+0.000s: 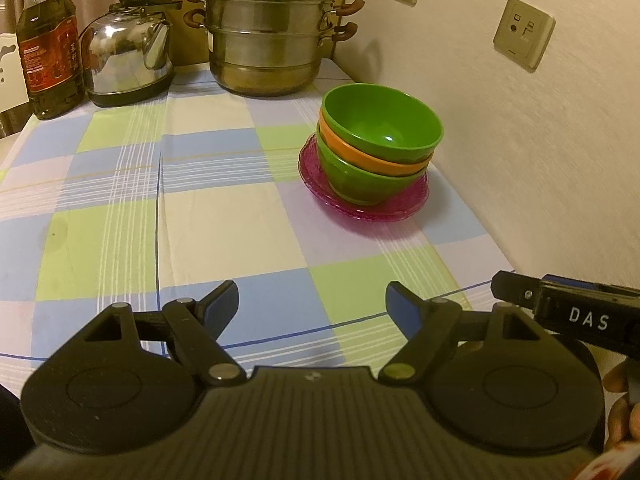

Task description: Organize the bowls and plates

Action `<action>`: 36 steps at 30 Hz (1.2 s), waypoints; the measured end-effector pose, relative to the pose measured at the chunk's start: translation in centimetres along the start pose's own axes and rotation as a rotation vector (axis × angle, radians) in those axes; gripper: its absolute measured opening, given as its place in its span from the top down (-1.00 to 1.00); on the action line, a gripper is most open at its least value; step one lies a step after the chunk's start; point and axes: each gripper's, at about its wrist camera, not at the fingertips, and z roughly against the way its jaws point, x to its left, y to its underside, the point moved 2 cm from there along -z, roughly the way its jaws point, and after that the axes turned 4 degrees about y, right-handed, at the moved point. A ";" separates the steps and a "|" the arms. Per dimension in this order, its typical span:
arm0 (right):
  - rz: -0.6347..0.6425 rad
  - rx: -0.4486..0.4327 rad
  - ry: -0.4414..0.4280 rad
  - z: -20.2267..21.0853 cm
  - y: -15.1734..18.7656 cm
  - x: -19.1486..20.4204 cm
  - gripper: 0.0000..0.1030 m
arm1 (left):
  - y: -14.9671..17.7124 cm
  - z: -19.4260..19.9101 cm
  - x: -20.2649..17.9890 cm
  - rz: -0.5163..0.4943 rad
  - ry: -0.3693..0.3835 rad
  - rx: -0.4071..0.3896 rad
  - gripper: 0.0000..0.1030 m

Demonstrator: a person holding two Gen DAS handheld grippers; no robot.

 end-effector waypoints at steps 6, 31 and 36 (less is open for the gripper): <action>0.002 0.000 0.001 0.0 0.0 0.0 -0.17 | 0.0 0.0 -0.1 -0.002 -0.002 0.000 -0.54; -0.003 0.001 0.003 0.0 0.1 -0.2 -0.16 | 0.1 0.0 -0.2 0.000 0.003 -0.002 -0.54; -0.003 0.003 0.004 0.0 0.1 -0.3 -0.16 | 0.2 -0.1 -0.2 0.003 0.006 0.000 -0.54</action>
